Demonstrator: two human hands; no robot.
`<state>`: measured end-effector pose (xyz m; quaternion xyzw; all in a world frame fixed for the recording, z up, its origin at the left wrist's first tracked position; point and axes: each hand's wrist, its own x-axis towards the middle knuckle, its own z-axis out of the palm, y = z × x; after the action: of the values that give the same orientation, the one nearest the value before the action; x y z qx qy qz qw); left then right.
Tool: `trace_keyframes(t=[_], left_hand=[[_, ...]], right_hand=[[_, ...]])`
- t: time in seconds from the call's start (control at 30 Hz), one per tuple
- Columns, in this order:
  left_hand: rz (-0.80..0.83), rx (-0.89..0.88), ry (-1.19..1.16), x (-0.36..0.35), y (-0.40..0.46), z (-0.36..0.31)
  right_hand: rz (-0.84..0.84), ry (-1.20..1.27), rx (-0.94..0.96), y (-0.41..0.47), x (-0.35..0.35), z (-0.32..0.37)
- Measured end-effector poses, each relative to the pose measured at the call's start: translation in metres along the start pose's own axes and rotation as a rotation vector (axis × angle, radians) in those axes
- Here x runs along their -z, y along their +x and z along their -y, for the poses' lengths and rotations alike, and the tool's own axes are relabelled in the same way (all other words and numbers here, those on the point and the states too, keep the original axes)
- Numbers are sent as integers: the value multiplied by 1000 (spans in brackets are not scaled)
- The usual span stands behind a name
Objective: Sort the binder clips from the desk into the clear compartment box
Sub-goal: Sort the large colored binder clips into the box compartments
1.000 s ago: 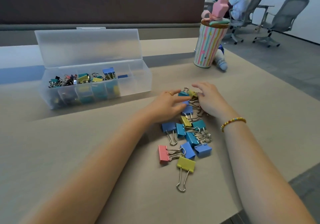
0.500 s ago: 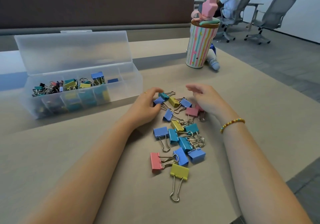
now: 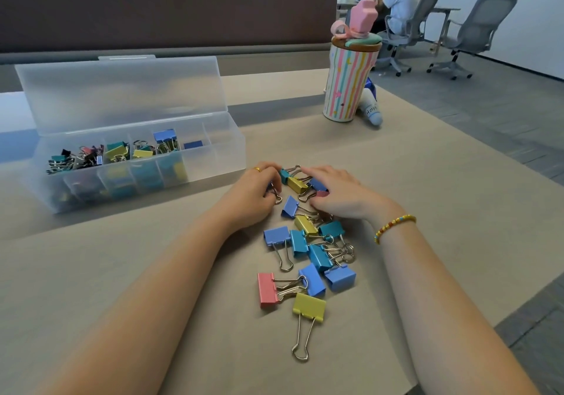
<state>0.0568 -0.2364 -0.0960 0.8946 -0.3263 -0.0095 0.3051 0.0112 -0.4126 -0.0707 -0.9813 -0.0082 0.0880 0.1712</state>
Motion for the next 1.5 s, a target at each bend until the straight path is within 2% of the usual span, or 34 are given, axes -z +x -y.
trace_keyframes(t=[0.23,0.3,0.4,0.47,0.83,1.07,1.2,1.3,1.4,1.5], left_hand=[[-165,175,-141,-1,6,-3],[-181,196,-93,-4,8,-3],[-85,186,121,-10,9,1],[-84,158,179,-11,9,5],[-198,153,-33,-4,4,5],[-353,161,-218,1,3,-3],[-442,98,-213,7,1,-9],[-503,67,-202,19,-1,-11],[-554,40,-174,44,-6,-7],[-632,73,-112,80,-11,8]], right_hand=[[-50,-94,-12,0,-4,5],[-40,-87,-7,0,-5,7],[-64,-66,-6,2,-8,10],[-96,-41,-3,3,-8,10],[-131,121,-36,9,-4,9],[-177,258,-40,14,-15,12],[-236,294,3,13,-14,18],[-324,430,42,9,-10,23],[-410,552,121,9,0,36],[-461,544,226,22,12,61]])
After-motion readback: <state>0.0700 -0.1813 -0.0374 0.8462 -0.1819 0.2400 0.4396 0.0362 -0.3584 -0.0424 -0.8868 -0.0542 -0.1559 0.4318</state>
